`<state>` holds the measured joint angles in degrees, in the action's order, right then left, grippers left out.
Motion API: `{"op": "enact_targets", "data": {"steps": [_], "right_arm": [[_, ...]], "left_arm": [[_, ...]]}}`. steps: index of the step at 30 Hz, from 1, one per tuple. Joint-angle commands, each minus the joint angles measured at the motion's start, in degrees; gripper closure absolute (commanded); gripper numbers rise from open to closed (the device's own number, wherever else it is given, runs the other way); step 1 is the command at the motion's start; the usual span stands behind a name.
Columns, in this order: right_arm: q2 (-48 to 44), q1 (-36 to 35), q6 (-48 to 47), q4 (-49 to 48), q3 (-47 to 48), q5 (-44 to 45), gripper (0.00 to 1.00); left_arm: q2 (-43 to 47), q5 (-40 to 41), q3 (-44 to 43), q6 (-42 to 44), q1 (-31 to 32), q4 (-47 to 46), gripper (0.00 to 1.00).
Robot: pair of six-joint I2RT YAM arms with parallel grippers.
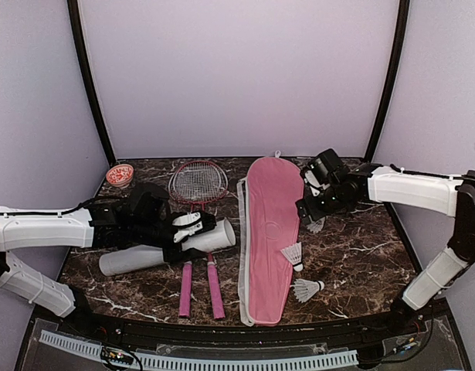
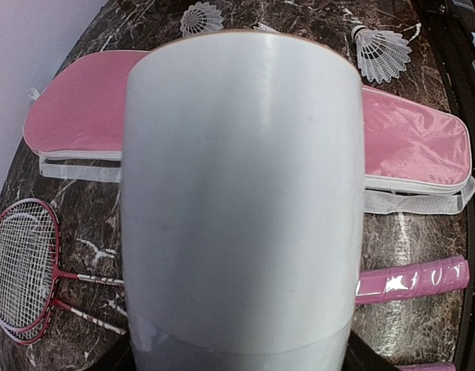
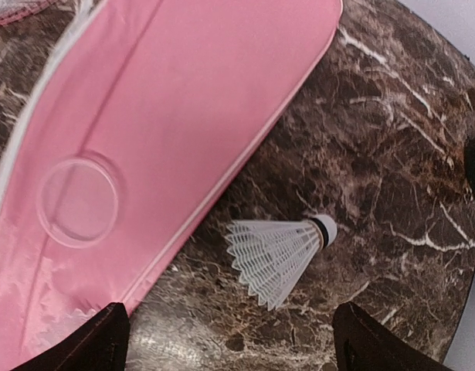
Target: Pack up the badminton gear
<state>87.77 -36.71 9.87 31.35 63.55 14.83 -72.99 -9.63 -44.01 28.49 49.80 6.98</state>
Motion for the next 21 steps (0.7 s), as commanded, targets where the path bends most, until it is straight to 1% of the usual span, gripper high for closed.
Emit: {"op": "enact_targets", "data": {"steps": [1,3,8,12,16,21], "right_arm": [[2.1,0.0,-0.5,0.7,-2.1,5.5,0.11],[3.1,0.1,-0.6,1.0,-1.7,7.9,0.16],[7.5,0.1,-1.9,0.5,-0.5,13.5,0.24],[11.2,0.8,-2.8,-0.7,0.0,14.5,0.34],[12.3,1.3,-2.5,-2.2,0.4,16.5,0.48],[13.1,2.9,-3.1,-4.2,1.4,17.2,0.69]], "left_arm": [[0.3,-1.6,-0.9,0.2,0.4,-1.7,0.6],[0.1,-1.8,-0.9,0.1,0.4,-1.9,0.6],[-0.5,-1.7,-0.9,0.3,0.5,-1.7,0.6],[-0.7,-1.7,-1.1,0.7,0.4,-1.8,0.61],[-0.5,-1.3,-0.7,0.8,0.5,-2.2,0.61],[-0.4,-1.4,-0.2,0.9,0.5,-2.9,0.61]]}}
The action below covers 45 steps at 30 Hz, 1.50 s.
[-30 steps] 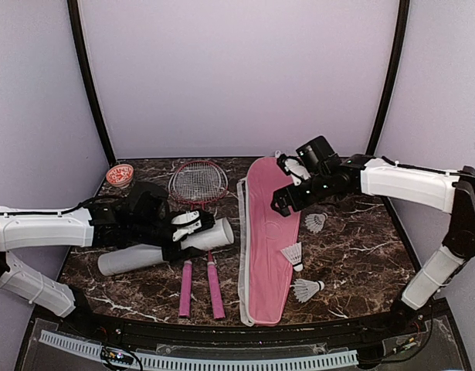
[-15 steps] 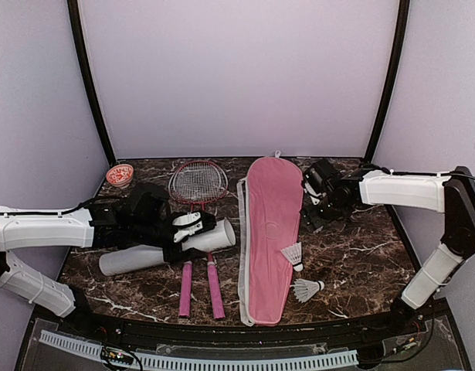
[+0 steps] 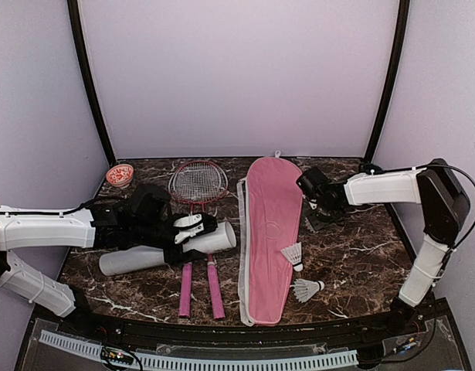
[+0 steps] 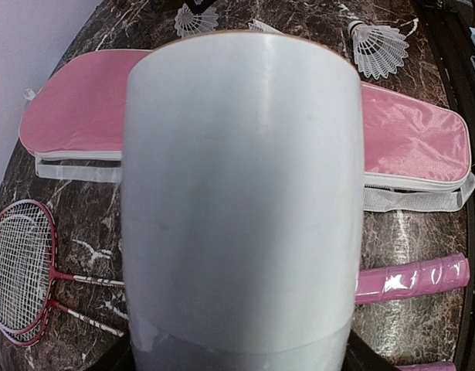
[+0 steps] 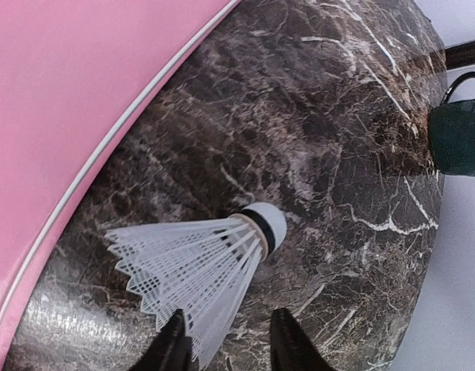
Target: Pack up the badminton gear
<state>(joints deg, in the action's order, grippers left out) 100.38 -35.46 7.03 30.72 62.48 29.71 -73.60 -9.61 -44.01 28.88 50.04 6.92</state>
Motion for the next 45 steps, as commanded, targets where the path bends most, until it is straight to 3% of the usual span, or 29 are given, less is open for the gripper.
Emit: {"op": "enact_targets", "data": {"steps": [1,4,14,25,29,34,45], "right_arm": [[0.7,2.0,-0.2,-3.8,2.7,2.2,0.76],[0.4,2.9,0.0,-4.0,2.9,1.6,1.0],[-14.2,3.1,0.4,0.0,4.5,-12.5,1.0],[-29.6,2.9,0.6,0.5,5.9,-58.7,1.0],[-31.6,1.6,1.2,0.4,6.7,-68.5,1.0],[-31.0,-4.1,1.6,-1.1,7.2,-71.0,1.0],[-26.1,-13.7,2.2,-2.2,11.7,-67.4,1.0]], "left_arm": [[0.2,-1.4,-0.2,0.5,0.2,-2.9,0.61],[0.4,-0.9,0.0,0.7,0.2,-3.2,0.61],[2.2,0.1,1.9,1.8,1.2,-5.0,0.62],[6.7,-1.2,4.6,3.3,1.8,-9.2,0.63],[9.1,-2.7,5.4,3.0,2.2,-11.6,0.63],[10.3,-4.4,5.3,2.2,2.5,-13.0,0.63],[10.6,-6.1,4.9,0.6,2.9,-15.2,0.64]]}}
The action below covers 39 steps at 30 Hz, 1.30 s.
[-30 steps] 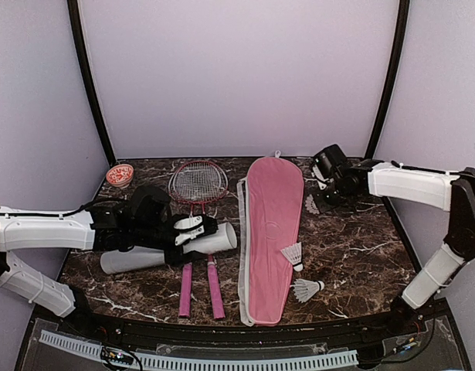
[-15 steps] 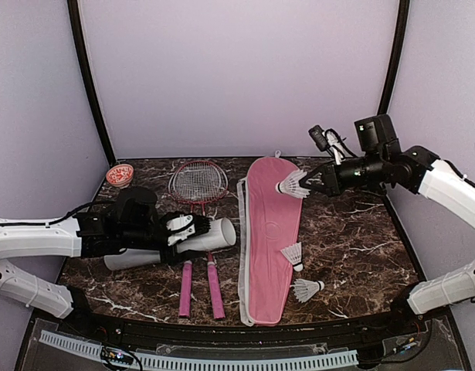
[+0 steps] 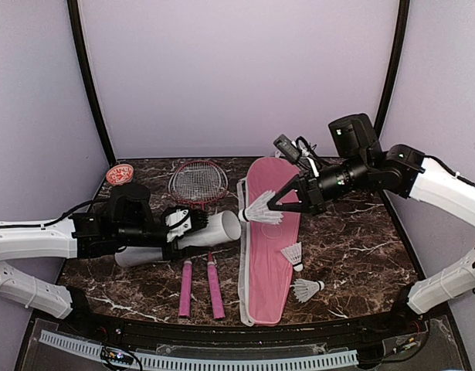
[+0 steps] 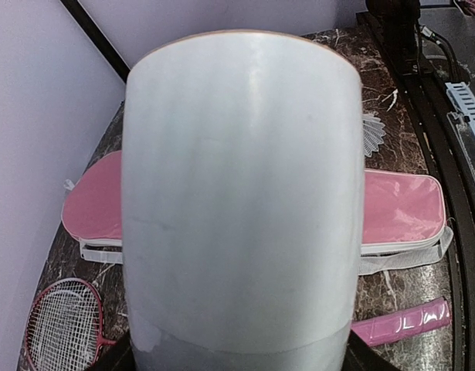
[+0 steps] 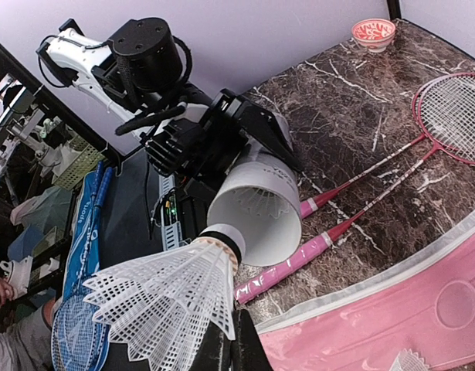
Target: Pack up the badminton gear
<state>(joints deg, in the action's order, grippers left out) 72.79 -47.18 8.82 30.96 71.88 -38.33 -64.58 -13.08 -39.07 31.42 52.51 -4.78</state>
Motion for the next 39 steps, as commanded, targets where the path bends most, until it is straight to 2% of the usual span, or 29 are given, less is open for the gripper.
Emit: {"op": "enact_targets", "data": {"steps": [1,17,19,20,22,25,29,39], "right_arm": [[2.1,-2.2,0.4,-2.6,2.5,1.0,1.0],[10.4,-5.9,1.7,-3.6,7.0,6.6,0.98],[11.2,-6.1,1.8,-2.7,7.6,7.5,0.84],[11.4,-6.3,1.7,-2.2,7.9,8.4,0.72],[12.0,-6.7,1.1,-0.6,8.9,10.3,0.56],[12.7,-7.1,0.6,0.3,9.1,11.5,0.42],[14.3,-7.6,-0.4,1.7,10.1,12.8,0.36],[20.8,-10.2,-1.6,3.8,14.0,18.3,0.32]], "left_arm": [[1.7,-2.8,0.0,-2.1,0.4,-3.7,0.64],[2.6,-3.7,0.6,-3.6,0.4,-5.0,0.64],[2.8,-3.7,0.6,-3.6,0.4,-4.9,0.64],[3.0,-3.7,0.7,-3.6,0.4,-4.8,0.64],[3.1,-3.6,0.7,-3.6,0.4,-4.8,0.64],[3.0,-3.5,0.7,-3.7,0.4,-4.8,0.64],[2.9,-4.0,0.7,-3.9,0.4,-4.5,0.64],[1.4,-4.8,-0.2,-3.6,0.4,-3.6,0.64]]}}
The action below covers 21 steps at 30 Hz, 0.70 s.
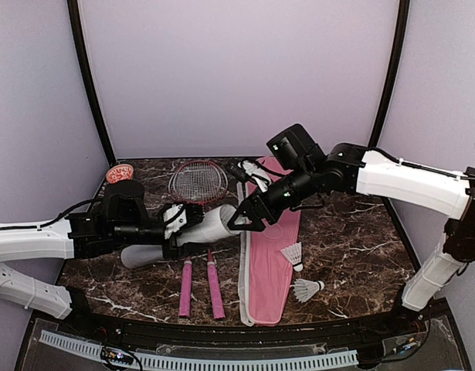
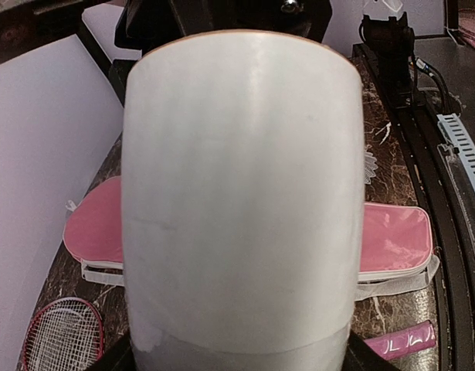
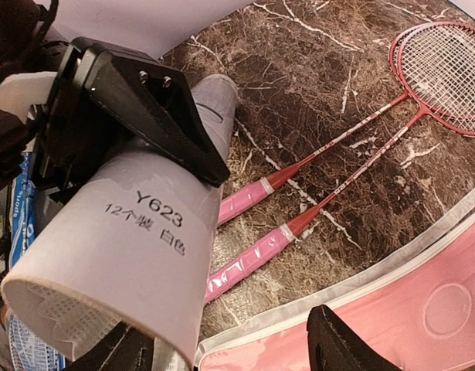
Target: Pack up the badminton gear
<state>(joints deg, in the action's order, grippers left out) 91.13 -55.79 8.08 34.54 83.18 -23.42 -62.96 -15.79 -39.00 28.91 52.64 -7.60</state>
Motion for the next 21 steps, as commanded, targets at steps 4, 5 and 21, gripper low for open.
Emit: {"op": "enact_targets", "data": {"steps": [4,5,21], "right_arm": [[4.7,-2.1,-0.6,-0.9,3.6,3.9,0.31],[5.1,-2.2,-0.3,-1.5,3.6,3.9,0.31],[-10.8,-1.1,0.1,-2.0,-2.9,6.6,0.23]], "left_arm": [[-0.5,-2.4,-0.3,-1.4,0.3,-1.0,0.64],[-0.4,-2.4,-0.3,-1.5,0.3,-1.1,0.64],[-1.3,-0.3,0.5,-1.7,0.3,-0.3,0.64]]}}
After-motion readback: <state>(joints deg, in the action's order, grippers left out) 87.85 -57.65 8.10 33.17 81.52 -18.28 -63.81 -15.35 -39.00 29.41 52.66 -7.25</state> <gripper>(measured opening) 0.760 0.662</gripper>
